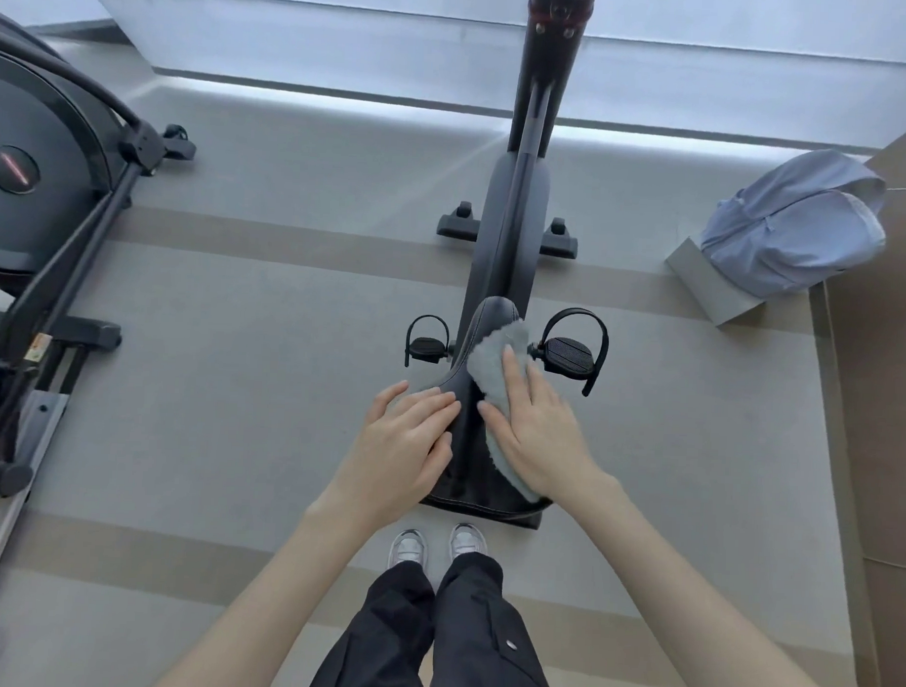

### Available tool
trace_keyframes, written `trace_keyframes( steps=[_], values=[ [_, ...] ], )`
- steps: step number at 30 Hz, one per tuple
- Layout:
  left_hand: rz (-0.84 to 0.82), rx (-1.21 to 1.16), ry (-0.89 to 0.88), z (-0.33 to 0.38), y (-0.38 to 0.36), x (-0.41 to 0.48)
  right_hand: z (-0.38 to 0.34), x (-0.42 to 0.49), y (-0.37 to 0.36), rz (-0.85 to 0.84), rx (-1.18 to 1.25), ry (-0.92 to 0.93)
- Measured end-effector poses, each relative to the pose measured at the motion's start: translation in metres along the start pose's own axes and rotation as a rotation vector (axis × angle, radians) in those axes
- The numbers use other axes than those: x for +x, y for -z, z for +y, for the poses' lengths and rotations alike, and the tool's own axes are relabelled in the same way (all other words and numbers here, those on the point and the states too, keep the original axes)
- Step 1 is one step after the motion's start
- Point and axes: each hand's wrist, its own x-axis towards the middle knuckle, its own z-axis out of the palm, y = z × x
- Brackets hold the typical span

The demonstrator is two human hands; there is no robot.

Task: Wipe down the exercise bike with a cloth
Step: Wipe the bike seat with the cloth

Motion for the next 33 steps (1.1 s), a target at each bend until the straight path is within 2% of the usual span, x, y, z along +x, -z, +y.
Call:
trace_keyframes(
  steps=[6,8,10,15,18,22,26,30,33],
  values=[
    [-0.008,0.009,0.016,0.001,0.000,0.001,-0.014,0.089,0.014,0.116,0.255,0.017],
    [-0.014,-0.001,0.024,0.000,0.000,0.000,-0.009,0.107,0.022,0.079,0.318,-0.003],
    [-0.023,-0.004,0.024,-0.001,0.000,-0.002,-0.006,0.115,0.025,0.038,0.389,-0.038],
    [-0.049,-0.005,0.027,-0.001,0.002,-0.004,0.000,0.084,0.010,0.065,0.498,-0.122],
    [-0.045,-0.006,0.027,0.000,0.002,-0.003,0.009,0.044,0.002,0.002,0.422,-0.147],
    [-0.044,-0.002,0.018,0.000,0.003,-0.002,0.024,-0.006,0.003,-0.101,0.147,-0.087],
    [-0.041,-0.015,0.019,-0.002,0.002,-0.002,0.028,-0.042,0.004,-0.117,0.095,-0.042],
    [-0.044,-0.031,0.025,-0.003,0.001,-0.002,0.015,-0.016,0.004,-0.057,0.082,-0.013],
    [-0.038,-0.027,0.025,-0.003,0.000,-0.003,-0.004,0.030,0.004,-0.004,0.158,0.030]
  ],
)
